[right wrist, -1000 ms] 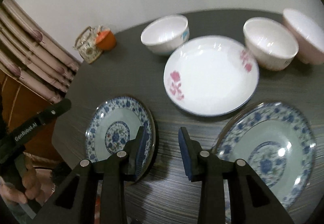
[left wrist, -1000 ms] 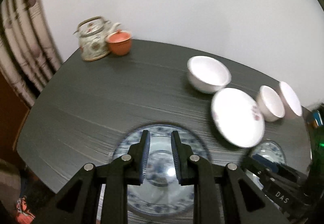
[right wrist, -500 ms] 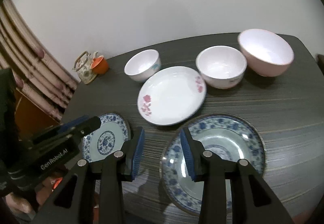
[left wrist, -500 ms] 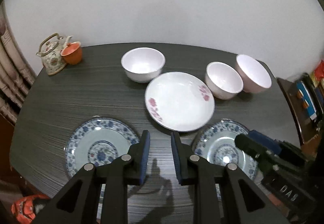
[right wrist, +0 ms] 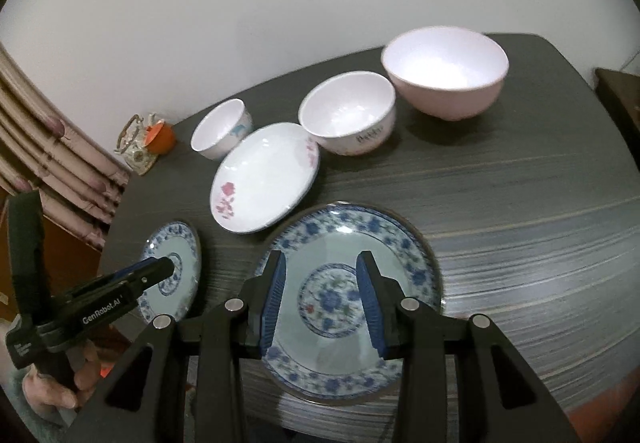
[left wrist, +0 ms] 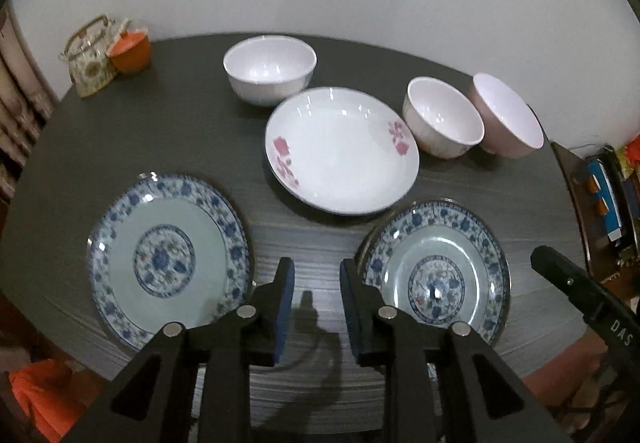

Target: Organize plates and bowls

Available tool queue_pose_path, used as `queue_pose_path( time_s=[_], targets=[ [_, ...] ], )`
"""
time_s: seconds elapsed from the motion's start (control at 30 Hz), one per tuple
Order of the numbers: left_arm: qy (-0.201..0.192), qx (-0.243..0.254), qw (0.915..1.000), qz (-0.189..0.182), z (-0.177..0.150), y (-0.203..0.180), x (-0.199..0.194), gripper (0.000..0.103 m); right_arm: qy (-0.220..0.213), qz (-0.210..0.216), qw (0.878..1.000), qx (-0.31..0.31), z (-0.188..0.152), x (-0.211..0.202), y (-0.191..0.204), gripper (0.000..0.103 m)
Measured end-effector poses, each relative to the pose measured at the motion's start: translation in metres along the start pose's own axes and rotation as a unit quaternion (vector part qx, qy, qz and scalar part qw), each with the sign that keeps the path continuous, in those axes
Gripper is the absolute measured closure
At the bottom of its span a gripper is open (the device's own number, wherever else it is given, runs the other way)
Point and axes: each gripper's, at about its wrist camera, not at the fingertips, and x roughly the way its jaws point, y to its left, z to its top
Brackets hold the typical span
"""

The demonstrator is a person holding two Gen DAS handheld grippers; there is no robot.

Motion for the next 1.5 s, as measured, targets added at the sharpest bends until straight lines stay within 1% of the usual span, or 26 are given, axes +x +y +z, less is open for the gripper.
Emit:
queue_pose_path(
  time_s=[0.07, 0.23, 0.33, 0.57, 0.7, 0.9, 1.0, 1.03, 1.1, 1.3, 1.4, 1.5],
  targets=[
    [0.006, 0.000, 1.0000, -0.008, -0.003, -0.002, 0.005, 0.075, 0.007, -0.005, 1.000, 0.003, -0.002, 0.001, -0.011, 0.067],
    [0.029, -0.006, 0.9985, -0.047, -0.008, -0.006, 0.019, 0.073, 0.024, -0.012, 1.000, 0.007, -0.002, 0.005, -0.036, 0.067],
    [0.041, -0.009, 0.9969, -0.066, -0.010, -0.007, 0.027, 0.069, 0.038, -0.014, 0.999, 0.009, -0.003, 0.011, -0.051, 0.067],
    [0.072, -0.023, 0.9915, -0.106, -0.014, -0.009, 0.047, 0.068, 0.073, -0.007, 0.997, 0.020, -0.003, 0.030, -0.079, 0.067],
    [0.087, -0.035, 0.9900, -0.105, -0.017, -0.007, 0.058, 0.068, 0.094, -0.001, 0.995, 0.021, -0.004, 0.042, -0.089, 0.067],
    [0.104, -0.046, 0.9885, -0.100, -0.020, -0.003, 0.075, 0.068, 0.110, 0.009, 0.994, 0.021, -0.006, 0.053, -0.098, 0.068],
    [0.109, -0.048, 0.9881, -0.097, -0.022, -0.003, 0.080, 0.068, 0.116, 0.017, 0.993, 0.022, -0.005, 0.059, -0.100, 0.069],
    [0.110, -0.047, 0.9881, -0.097, -0.022, -0.003, 0.080, 0.068, 0.119, 0.021, 0.992, 0.022, -0.004, 0.061, -0.101, 0.073],
    [0.113, -0.049, 0.9877, -0.096, -0.023, -0.002, 0.084, 0.068, 0.123, 0.025, 0.992, 0.021, -0.004, 0.065, -0.101, 0.077],
    [0.119, -0.052, 0.9869, -0.095, -0.024, -0.001, 0.091, 0.068, 0.130, 0.033, 0.991, 0.016, -0.001, 0.072, -0.100, 0.079],
    [0.115, -0.047, 0.9878, -0.094, -0.021, -0.003, 0.093, 0.069, 0.130, 0.035, 0.991, 0.013, 0.000, 0.075, -0.099, 0.080],
    [0.112, -0.042, 0.9882, -0.096, -0.018, -0.004, 0.093, 0.069, 0.133, 0.036, 0.990, 0.013, -0.001, 0.079, -0.097, 0.083]
  ],
)
